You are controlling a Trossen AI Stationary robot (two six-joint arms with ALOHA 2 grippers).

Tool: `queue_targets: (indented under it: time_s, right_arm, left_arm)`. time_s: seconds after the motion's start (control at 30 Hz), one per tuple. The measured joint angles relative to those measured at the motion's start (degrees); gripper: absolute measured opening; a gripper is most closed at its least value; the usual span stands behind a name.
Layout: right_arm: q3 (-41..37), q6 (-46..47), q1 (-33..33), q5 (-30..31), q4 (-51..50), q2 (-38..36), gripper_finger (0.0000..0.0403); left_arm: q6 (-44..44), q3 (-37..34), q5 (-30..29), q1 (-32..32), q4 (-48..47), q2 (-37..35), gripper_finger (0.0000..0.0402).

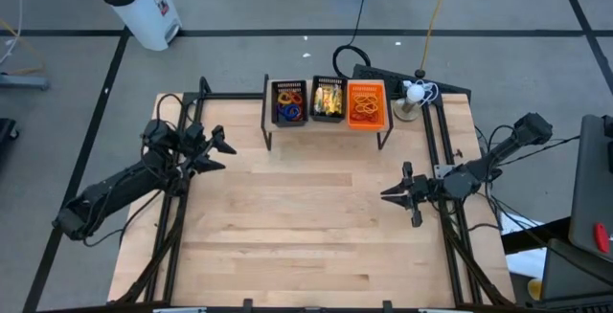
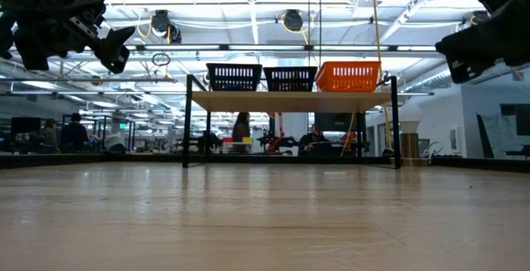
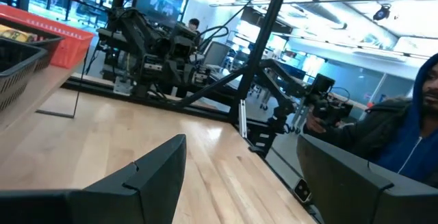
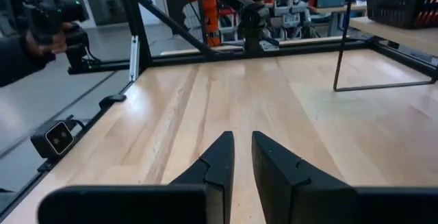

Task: Pick & Place Office Desk Supplies
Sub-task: Return to Home Position

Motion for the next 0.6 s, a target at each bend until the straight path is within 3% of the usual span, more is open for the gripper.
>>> queue_targets:
  time_s: [0.2, 0.6]
  right_arm:
    - [-4.4, -1.8, 0.0, 0.4, 9.2, -0.1, 0.004]
    - [-4.7, -1.9, 0.0, 0.3, 8.8, 0.1, 0.0043]
  left_arm:
    - [0.3, 0.0, -0.1, 0.0, 0.0, 0.0, 0.028]
    - [0.3, 0.0, -0.3, 0.0, -0.1, 0.0, 0.028]
